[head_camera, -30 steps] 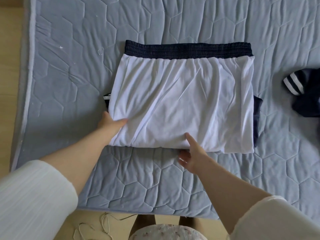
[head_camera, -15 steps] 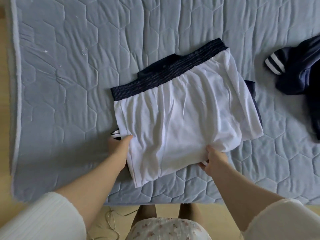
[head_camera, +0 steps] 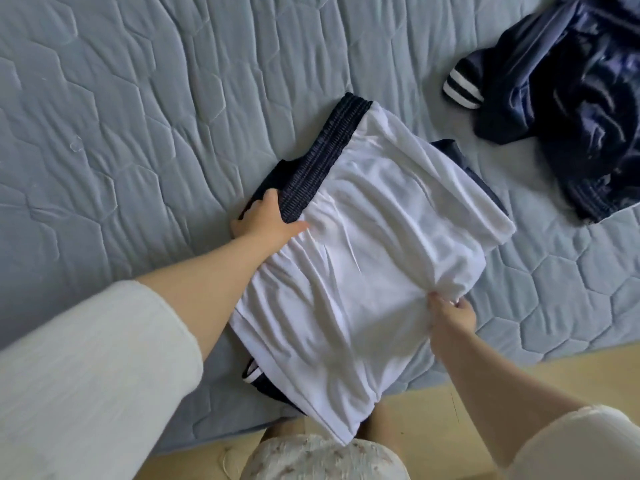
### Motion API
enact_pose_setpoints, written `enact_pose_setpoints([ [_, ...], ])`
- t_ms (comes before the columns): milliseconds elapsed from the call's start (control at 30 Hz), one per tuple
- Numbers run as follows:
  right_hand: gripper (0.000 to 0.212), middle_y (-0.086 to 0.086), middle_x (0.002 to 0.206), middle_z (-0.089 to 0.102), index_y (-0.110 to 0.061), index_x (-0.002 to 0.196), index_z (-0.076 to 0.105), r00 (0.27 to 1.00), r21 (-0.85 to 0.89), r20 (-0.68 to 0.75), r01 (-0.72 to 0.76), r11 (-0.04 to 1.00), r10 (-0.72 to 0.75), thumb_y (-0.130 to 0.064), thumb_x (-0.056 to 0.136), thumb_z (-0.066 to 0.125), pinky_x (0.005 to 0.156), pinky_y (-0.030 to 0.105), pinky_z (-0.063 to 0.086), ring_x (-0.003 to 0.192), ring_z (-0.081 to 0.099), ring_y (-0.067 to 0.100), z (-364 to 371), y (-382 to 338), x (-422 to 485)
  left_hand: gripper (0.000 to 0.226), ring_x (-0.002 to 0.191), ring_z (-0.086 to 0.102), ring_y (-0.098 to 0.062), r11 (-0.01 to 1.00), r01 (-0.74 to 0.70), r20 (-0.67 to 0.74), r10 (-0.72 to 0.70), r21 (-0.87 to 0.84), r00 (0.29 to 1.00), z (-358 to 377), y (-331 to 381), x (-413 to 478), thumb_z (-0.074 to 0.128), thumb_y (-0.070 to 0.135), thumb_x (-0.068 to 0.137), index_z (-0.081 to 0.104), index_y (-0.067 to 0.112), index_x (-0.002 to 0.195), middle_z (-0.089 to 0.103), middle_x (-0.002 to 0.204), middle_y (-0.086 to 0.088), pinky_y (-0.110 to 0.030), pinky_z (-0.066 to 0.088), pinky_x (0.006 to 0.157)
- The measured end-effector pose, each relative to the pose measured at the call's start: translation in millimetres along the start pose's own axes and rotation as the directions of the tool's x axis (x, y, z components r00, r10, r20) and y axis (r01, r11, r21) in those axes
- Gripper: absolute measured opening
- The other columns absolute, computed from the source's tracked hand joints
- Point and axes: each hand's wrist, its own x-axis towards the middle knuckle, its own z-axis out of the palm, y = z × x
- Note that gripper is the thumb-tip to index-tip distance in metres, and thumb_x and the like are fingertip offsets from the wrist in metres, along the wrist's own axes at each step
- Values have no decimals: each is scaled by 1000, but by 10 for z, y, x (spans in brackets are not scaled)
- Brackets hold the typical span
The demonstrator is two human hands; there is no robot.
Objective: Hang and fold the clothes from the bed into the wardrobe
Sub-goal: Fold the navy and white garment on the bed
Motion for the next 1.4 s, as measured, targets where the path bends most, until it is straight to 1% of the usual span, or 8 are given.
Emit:
enact_pose_setpoints([
  [100,22,2,74,52,-4,106,58,997,49,70,-18,999,14,-9,84,58,67,30,42,71,51,23,-36,27,6,36,92,55,-30,996,-24,-73,17,-84,997,37,-34,-15,64,39,82,45,13,97,59,102,-11,-40,46,85],
  [267,23,8,73,55,-5,95,53,955,132,271,-160,978,120,-20,85,67,34,15,39,54,51,19,-42,-7,-34,32,93,57,-32,964,69,-169,-116,-257,979,-102,-244,81,68,28,82,51,6,98,55,110,-17,-41,49,82],
  [433,23,7,84,68,-12,100,61,923,161,363,-198,967,129,-11,79,72,41,21,49,63,66,19,-17,56,7,86,119,43,-25,939,148,66,-134,-310,989,-115,-157,169,80,30,70,28,10,136,39,133,-5,-32,38,94],
  [667,25,0,79,68,-19,90,60,911,127,386,-208,970,145,-2,76,72,43,21,50,63,66,15,-71,118,43,41,96,60,-23,911,277,428,-129,-304,894,-72,-151,80,79,21,72,62,8,107,65,105,-8,-29,47,79],
  [900,33,12,97,69,-6,107,60,863,79,460,-272,959,207,-6,77,72,71,35,52,87,65,28,-234,-25,-153,34,104,60,-29,847,342,475,-124,-406,871,-209,-167,-177,72,13,79,63,1,109,66,109,-14,-36,45,96],
  [967,30,13,98,69,-6,108,61,855,89,480,-271,959,197,-6,79,69,77,37,52,88,65,28,-304,-168,-264,29,100,62,-28,826,339,479,-96,-451,872,-373,-152,-286,71,10,79,64,2,106,67,107,-14,-33,48,86],
  [1133,15,9,65,67,-6,88,62,807,74,568,-245,967,161,-8,80,50,54,29,53,57,64,26,-447,-877,-599,12,80,63,-13,773,263,374,-36,-577,927,-998,-59,-534,73,9,76,65,14,84,69,88,-2,-23,44,61],
  [1400,9,3,82,60,-19,83,58,844,256,515,18,966,-152,-28,80,58,63,32,49,71,57,23,-457,-1980,-1160,33,89,62,-12,605,-59,-27,63,-794,998,-1849,248,-982,76,6,73,62,18,100,66,96,4,-24,47,74],
])
